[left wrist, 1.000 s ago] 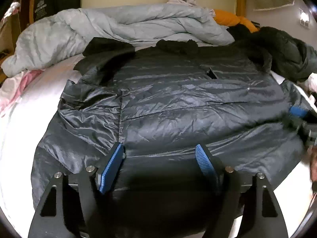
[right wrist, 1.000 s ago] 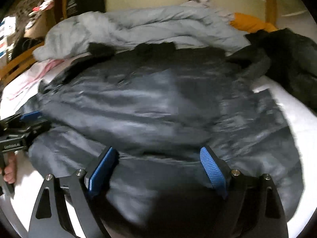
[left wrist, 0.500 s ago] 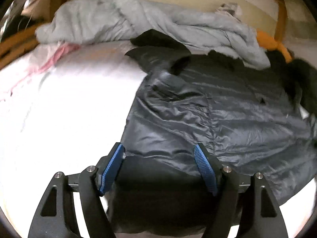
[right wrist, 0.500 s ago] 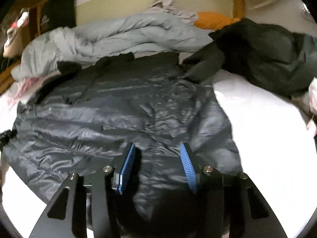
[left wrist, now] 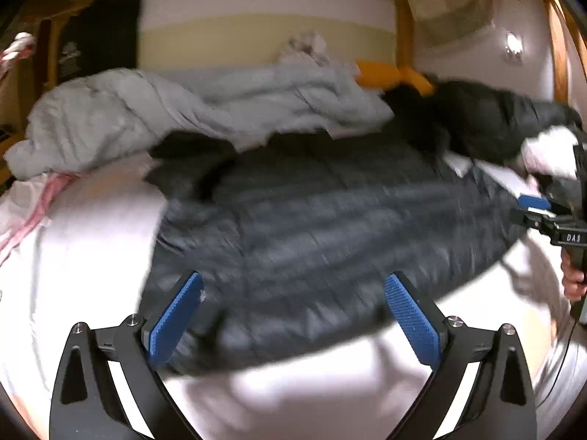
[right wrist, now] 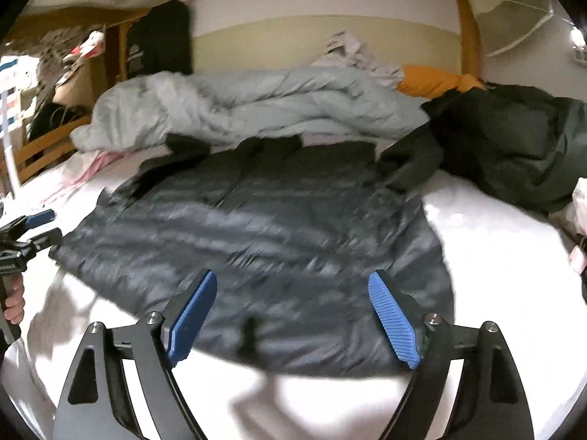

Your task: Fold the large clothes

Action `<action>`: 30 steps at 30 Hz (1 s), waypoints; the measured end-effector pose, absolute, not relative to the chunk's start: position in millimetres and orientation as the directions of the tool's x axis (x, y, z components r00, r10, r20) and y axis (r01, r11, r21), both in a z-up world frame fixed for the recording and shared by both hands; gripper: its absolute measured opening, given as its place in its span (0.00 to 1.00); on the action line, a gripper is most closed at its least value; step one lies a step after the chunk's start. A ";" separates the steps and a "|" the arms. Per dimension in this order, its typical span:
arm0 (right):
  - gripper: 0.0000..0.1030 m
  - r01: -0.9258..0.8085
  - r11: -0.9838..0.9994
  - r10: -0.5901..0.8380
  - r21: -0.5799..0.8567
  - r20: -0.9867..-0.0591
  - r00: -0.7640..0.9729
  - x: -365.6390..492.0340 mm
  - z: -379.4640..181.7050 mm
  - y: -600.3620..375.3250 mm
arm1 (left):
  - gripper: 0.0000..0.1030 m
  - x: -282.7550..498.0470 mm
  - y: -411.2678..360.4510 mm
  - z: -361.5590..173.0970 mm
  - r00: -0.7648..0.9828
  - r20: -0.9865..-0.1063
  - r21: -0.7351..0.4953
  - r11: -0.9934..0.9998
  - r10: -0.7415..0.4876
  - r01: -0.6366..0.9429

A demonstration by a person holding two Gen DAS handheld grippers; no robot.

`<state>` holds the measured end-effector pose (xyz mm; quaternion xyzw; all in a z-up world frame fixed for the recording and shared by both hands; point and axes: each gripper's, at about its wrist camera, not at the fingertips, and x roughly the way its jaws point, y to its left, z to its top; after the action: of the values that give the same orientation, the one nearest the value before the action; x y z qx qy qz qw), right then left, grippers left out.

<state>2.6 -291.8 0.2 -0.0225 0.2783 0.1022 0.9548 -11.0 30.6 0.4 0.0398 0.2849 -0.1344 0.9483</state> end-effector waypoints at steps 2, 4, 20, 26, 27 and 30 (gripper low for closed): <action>0.85 -0.229 0.973 0.176 -0.019 -0.578 0.797 0.0 -11.5 -281.9 | 0.96 -11.0 20.5 -11.7 0.766 -0.606 0.043 0.953 -0.215 0.301; 0.85 -0.263 0.960 0.148 -0.095 -0.625 0.766 1.6 -24.2 -267.9 | 0.96 -3.6 11.8 -25.8 0.729 -0.664 0.104 0.945 -0.167 0.311; 0.21 -0.110 0.983 -0.008 -0.145 -0.639 0.769 6.9 -26.1 -295.6 | 0.19 -13.3 17.9 -31.5 0.709 -0.705 0.239 0.947 0.017 0.216; 0.22 -0.193 0.981 0.132 -0.003 -0.719 0.682 -31.9 -24.5 -312.9 | 0.34 -58.9 46.6 -11.3 0.628 -0.775 0.149 0.947 -0.067 0.284; 0.23 -0.202 0.979 0.137 -0.002 -0.727 0.673 -36.5 -23.0 -313.7 | 0.39 -62.7 50.2 -6.1 0.630 -0.773 0.138 0.948 -0.077 0.285; 0.39 -0.191 0.981 0.120 -0.022 -0.709 0.695 -37.0 -5.7 -316.6 | 0.60 -59.3 57.9 15.8 0.674 -0.734 0.135 0.957 -0.078 0.257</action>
<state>-37.0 -316.6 -5.7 -0.0471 0.3814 0.0845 0.9193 -59.3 57.9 15.8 0.1143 0.3929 -0.0923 0.9078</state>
